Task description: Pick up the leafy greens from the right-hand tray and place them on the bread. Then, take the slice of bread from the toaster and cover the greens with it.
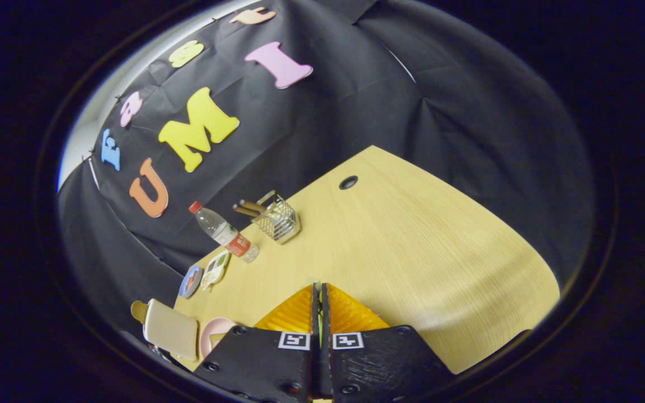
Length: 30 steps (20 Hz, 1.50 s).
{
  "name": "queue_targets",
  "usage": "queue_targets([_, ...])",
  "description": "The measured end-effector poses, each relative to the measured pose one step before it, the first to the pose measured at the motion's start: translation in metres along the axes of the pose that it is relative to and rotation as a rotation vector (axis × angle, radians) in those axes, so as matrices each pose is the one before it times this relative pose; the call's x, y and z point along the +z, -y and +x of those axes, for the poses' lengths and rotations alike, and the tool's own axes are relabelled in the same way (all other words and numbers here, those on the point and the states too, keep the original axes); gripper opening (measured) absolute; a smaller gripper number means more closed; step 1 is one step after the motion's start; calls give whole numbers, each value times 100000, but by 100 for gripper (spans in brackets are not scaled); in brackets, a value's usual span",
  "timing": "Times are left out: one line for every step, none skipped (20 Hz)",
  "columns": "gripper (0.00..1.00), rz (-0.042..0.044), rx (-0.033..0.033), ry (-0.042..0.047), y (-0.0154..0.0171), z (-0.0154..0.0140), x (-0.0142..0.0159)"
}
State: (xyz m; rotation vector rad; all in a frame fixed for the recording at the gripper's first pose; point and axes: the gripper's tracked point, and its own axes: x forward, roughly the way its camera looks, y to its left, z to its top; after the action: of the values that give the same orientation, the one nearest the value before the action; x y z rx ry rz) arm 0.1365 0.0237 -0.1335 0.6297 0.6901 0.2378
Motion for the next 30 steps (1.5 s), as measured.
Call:
queue_targets([0, -286, 1742, 1238, -964, -717, 139])
queue_targets([0, -478, 1416, 936, -915, -577, 128])
queue_targets([0, -554, 1308, 1375, -784, -529, 69])
queue_targets([0, -663, 1098, 956, -730, -423, 162])
queue_targets([0, -807, 964, 958, -607, -410, 40])
queue_targets([0, -863, 557, 975, -530, -279, 73])
queue_targets([0, -759, 502, 871, -577, -322, 82])
queue_targets([0, -511, 950, 739, -646, -335, 213])
queue_targets([0, -495, 863, 426, -650, -355, -8])
queue_targets([0, -609, 831, 403, -675, -205, 91])
queue_targets([0, -681, 797, 437, -614, -159, 84])
queue_targets([0, -315, 1027, 486, -737, -236, 182])
queue_targets([0, -369, 1156, 261, -840, -347, -6])
queue_targets([0, -420, 1189, 195, -911, -88, -11])
queue_targets([0, -373, 1047, 30, -922, -88, -170])
queue_targets([0, -207, 1609, -299, -1053, 54, -118])
queue_targets([0, -176, 1594, -465, -1243, -46, -247])
queue_targets([0, -218, 1710, -594, -1194, 242, -308])
queue_targets([0, -163, 1674, -453, -1282, 15, -347])
queue_targets([0, 25, 1672, -222, -1278, 241, -235])
queue_targets([0, -61, 1744, -295, -1263, 107, -496])
queue_targets([0, 38, 1654, -354, -1252, 225, -433])
queue_targets([0, -132, 1578, -543, -1166, 390, -549])
queue_targets([0, -144, 1488, -512, -1130, 395, -662])
queue_targets([0, -325, 1519, -905, -1216, 399, -740])
queue_targets([0, -196, 1220, -1049, -1066, 609, -899])
queue_targets([0, 480, 1613, -1255, -1095, 482, -1042])
queue_targets([0, 672, 1424, -1378, -1015, 638, -970])
queue_targets([0, 575, 1413, -1592, -868, 624, -1138])
queue_targets([0, 734, 1420, -1524, -861, 714, -1066])
